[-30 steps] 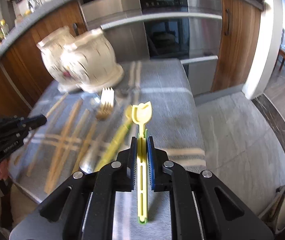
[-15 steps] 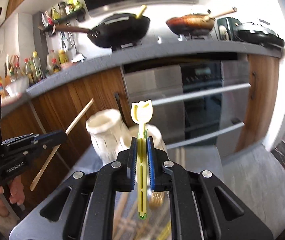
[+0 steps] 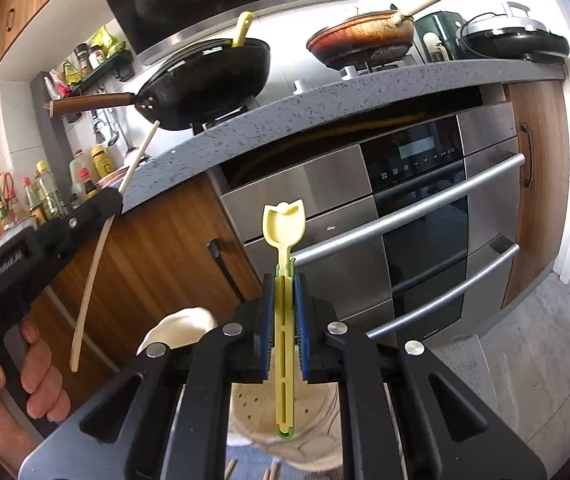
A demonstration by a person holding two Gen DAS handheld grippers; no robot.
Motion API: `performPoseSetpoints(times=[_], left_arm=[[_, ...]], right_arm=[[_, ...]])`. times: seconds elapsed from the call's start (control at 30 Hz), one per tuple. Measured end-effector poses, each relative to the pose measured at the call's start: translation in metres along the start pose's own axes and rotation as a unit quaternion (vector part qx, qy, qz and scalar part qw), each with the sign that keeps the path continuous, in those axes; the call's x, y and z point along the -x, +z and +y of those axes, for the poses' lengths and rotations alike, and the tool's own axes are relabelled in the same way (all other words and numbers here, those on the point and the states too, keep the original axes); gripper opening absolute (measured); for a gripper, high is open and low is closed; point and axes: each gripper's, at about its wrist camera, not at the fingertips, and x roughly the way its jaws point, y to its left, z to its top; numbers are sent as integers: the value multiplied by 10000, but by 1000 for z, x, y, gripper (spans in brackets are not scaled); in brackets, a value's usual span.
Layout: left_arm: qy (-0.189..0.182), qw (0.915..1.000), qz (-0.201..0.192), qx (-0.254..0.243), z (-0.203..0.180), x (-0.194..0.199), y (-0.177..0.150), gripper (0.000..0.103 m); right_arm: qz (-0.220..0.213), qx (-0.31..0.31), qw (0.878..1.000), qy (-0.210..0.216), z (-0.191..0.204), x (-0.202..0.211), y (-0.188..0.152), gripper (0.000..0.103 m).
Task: Organize utensils
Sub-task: 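Lower chopstick into tall cup while right tool drops yellow utensil into short cup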
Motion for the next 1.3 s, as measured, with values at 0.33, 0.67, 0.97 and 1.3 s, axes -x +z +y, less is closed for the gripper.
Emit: performPoseSetpoints(times=[0.33, 0.67, 0.97, 1.3], left_arm=[[363, 9993, 92, -84, 16, -43, -31, 7], [229, 9990, 301, -251, 17, -12, -53, 7], [318, 9980, 472, -292, 15, 14, -67, 7], [622, 9953, 651, -345, 21, 30, -75, 13]], right_arm=[[-171, 331, 9991, -222, 3, -24, -19, 10], [95, 330, 9993, -176, -10, -20, -37, 10], [290, 595, 9976, -218, -4, -15, -44, 10], [210, 591, 9975, -331, -6, -5, -43, 37]])
